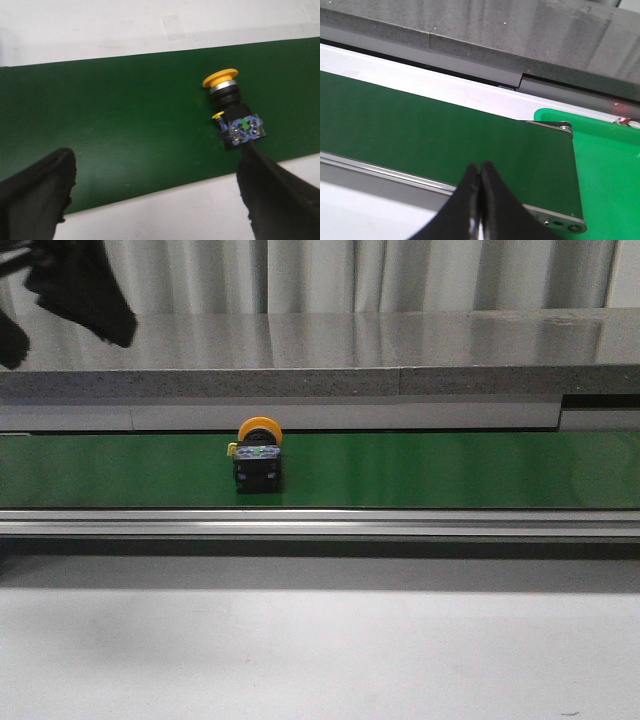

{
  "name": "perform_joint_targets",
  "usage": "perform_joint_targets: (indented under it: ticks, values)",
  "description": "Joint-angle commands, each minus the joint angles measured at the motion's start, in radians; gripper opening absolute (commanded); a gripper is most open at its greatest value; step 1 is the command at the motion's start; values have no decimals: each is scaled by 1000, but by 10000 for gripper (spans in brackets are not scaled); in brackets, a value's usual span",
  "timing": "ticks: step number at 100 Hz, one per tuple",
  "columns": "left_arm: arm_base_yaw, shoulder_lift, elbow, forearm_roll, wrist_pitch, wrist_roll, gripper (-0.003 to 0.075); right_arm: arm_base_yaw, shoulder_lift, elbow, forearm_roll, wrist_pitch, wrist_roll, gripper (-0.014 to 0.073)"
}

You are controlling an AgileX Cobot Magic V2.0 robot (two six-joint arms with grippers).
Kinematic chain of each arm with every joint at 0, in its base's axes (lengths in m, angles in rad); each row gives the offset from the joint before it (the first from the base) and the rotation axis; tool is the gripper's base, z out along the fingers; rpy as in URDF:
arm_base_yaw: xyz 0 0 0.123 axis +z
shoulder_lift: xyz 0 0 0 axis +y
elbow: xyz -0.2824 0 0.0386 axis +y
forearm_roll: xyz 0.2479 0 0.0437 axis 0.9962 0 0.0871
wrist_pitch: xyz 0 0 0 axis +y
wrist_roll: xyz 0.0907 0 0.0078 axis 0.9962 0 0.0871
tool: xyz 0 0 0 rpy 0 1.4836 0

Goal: Move button from right to left
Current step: 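Lower the left gripper onto the button on the belt and grasp it, then lift the button off the belt with the left gripper toward the blue tray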

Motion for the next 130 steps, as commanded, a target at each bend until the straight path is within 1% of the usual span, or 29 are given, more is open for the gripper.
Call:
perform_joint_targets:
  ticks: [1, 19, 39, 73, 80, 94, 105, 115, 130]
  values:
    - [-32, 40, -70, -20, -59, -22, 623, 2, 2, -27, 11, -79, -8, -68]
    - [-74, 146, -135, -20, -59, -38, 623, 2, 2, -27, 11, -79, -8, -68]
    - [-95, 232, -187, -20, -58, -42, 622, 2, 2, -27, 11, -79, -8, -68]
    - [-95, 316, -196, 10, -54, -44, 621, 2, 2, -27, 11, -79, -8, -68]
    - [-95, 330, -196, 31, -51, -60, 606, 2, 2, -27, 11, -79, -8, -68]
    - [-95, 359, -196, 149, -17, -140, 558, 2, 2, -27, 11, -79, -8, -68]
    - [-95, 363, -196, 193, -5, -165, 514, 2, 2, -27, 11, -79, -8, -68]
    - [-95, 363, -204, 212, 6, -168, 414, 2, 2, -27, 11, -79, -8, -68]
    - [-95, 357, -206, 222, 14, -168, 239, 2, 2, -27, 11, -79, -8, -68]
